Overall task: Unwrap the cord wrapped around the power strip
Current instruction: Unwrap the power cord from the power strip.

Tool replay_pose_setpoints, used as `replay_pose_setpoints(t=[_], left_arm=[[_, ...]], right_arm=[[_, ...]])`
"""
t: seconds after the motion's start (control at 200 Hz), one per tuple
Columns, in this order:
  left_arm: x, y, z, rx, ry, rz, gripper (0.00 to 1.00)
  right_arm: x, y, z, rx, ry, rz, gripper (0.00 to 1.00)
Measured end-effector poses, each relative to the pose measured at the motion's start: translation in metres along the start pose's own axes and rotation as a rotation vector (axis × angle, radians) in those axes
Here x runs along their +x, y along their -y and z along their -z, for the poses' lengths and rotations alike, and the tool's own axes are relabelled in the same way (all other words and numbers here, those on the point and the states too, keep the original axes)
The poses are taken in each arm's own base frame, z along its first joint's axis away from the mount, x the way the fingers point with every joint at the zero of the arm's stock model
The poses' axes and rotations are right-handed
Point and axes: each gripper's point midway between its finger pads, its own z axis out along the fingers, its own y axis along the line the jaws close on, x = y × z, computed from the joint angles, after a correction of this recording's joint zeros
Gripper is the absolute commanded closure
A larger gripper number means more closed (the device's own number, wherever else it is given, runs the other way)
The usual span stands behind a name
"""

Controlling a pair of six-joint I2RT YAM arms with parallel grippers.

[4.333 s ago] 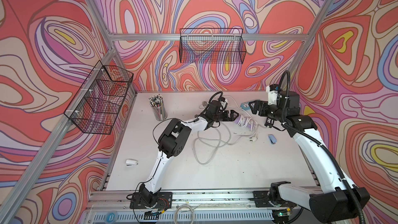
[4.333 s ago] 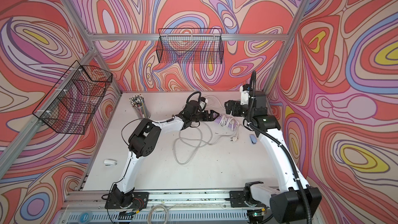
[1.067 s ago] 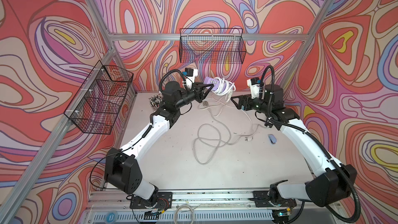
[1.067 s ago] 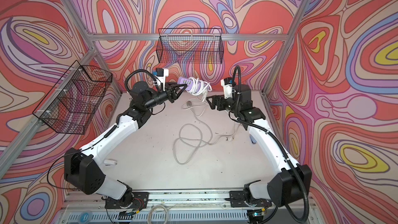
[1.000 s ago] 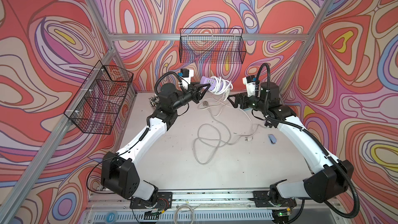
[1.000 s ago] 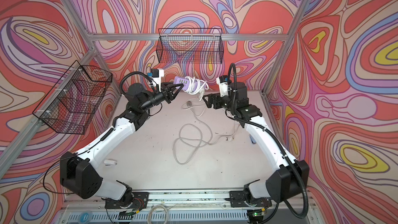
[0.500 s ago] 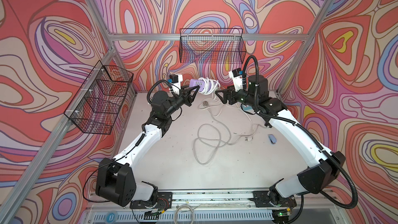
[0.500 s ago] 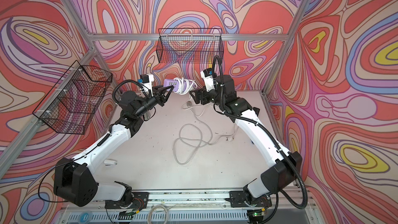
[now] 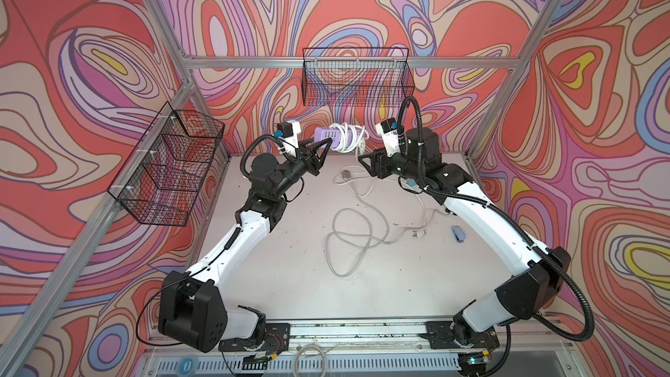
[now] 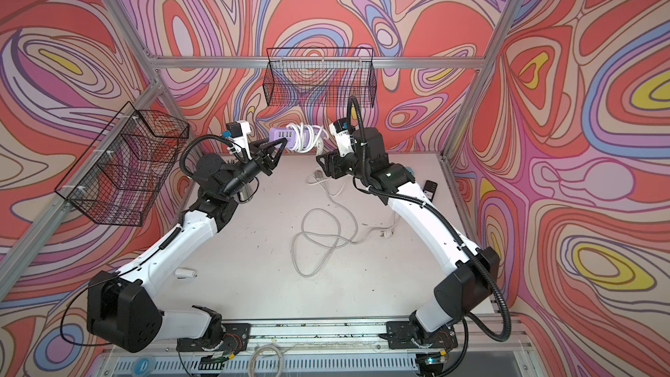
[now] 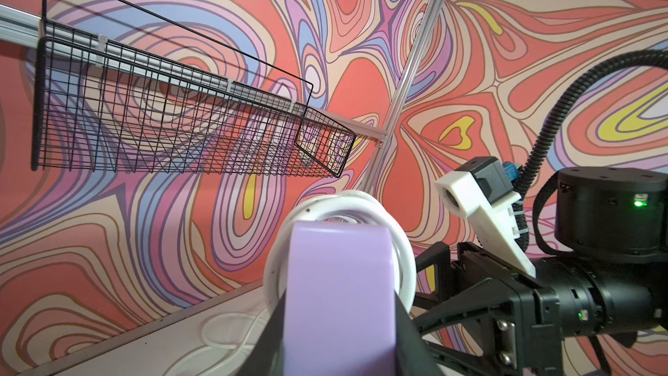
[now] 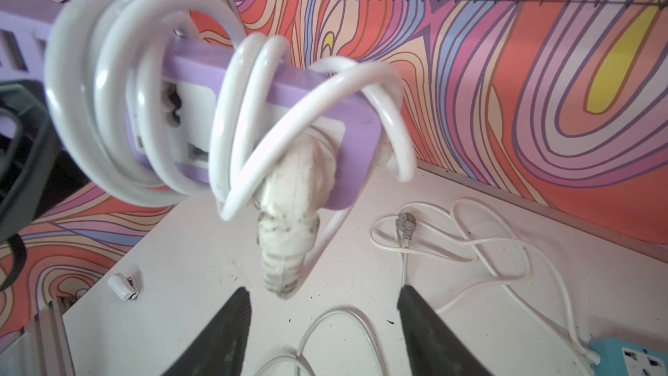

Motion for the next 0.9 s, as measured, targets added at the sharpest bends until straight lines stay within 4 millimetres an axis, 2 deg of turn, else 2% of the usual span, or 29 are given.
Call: replay_pose_setpoints(t=[0.21, 0.406, 0.626, 0.706, 0.901], left_arm=[[-0.005, 0.003, 0.0, 0.015, 0.02, 0.026, 1.0], [-0.006, 0.003, -0.001, 0.018, 0.025, 0.042, 1.0], [-0.006, 0.002, -0.002, 0.019, 0.034, 0.041, 1.0], [-0.007, 0.002, -0.002, 0.018, 0.036, 0.039, 1.0], [-0.006, 0.001, -0.002, 0.009, 0.037, 0.026, 1.0]], right_arm=[[-0.006, -0.001, -0.006, -0.004, 0.011, 0.002, 0.43], [-0.009, -0.008, -0.011, -0.026, 0.018, 0.007, 0.73], [-0.013, -0.015, -0.011, -0.042, 0.021, 0.0, 0.97], [-0.013, -0.015, -0.011, -0.038, 0.021, 0.006, 1.0], [-0.011, -0.01, -0.011, -0.009, 0.015, 0.019, 1.0]])
